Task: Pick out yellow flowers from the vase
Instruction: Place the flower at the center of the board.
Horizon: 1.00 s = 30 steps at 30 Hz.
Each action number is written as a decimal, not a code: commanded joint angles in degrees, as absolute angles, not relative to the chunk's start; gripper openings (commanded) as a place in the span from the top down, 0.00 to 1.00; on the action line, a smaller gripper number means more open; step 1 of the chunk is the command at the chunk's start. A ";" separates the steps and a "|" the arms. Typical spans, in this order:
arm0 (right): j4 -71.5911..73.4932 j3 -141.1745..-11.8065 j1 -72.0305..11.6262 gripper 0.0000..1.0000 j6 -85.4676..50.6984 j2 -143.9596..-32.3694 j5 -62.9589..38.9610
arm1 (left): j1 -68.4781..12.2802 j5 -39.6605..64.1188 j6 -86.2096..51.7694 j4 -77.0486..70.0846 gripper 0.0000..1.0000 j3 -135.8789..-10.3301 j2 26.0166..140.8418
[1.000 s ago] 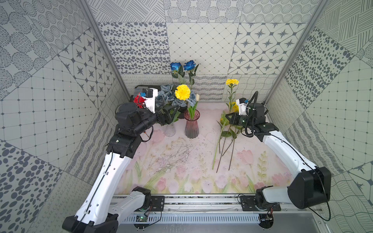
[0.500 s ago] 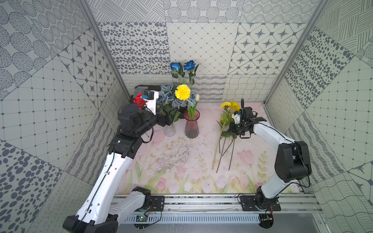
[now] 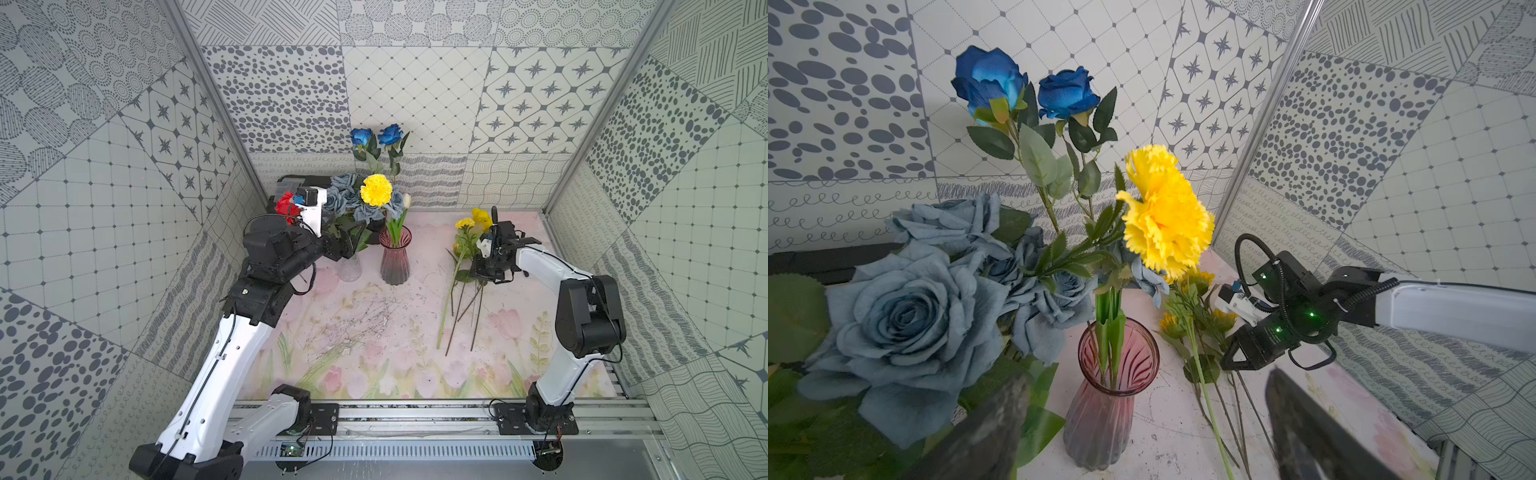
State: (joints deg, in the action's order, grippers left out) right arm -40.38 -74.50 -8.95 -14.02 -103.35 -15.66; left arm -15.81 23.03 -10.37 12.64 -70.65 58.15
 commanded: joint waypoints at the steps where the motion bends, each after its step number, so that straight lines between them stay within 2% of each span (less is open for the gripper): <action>1: -40.22 -75.42 -8.88 0.51 -13.36 -102.24 -14.36 | -15.90 23.12 -9.23 11.31 0.11 -70.75 58.67; 4: -39.83 -75.04 -8.88 0.43 -13.43 -100.37 -14.13 | -15.91 22.96 -9.08 11.62 0.11 -70.85 59.06; 11: -37.33 -73.30 -8.79 0.37 -14.62 -93.99 -14.43 | -15.90 21.58 -8.46 11.79 0.11 -70.49 60.87; 13: -35.61 -72.44 -8.47 0.36 -15.10 -92.85 -17.30 | -15.90 20.07 -8.19 11.05 0.14 -69.88 61.59; 21: -32.53 -71.12 -7.25 0.35 -17.50 -92.61 -25.34 | -16.14 14.10 -3.43 -3.22 0.19 -62.82 62.36; 24: -31.23 -70.58 -6.94 0.34 -18.58 -92.69 -28.61 | -16.26 12.13 -1.96 -14.92 0.16 -57.48 61.71; 30: -31.35 -69.96 -6.95 0.34 -18.83 -92.21 -29.91 | -16.39 10.85 3.12 -27.13 0.15 -54.79 66.19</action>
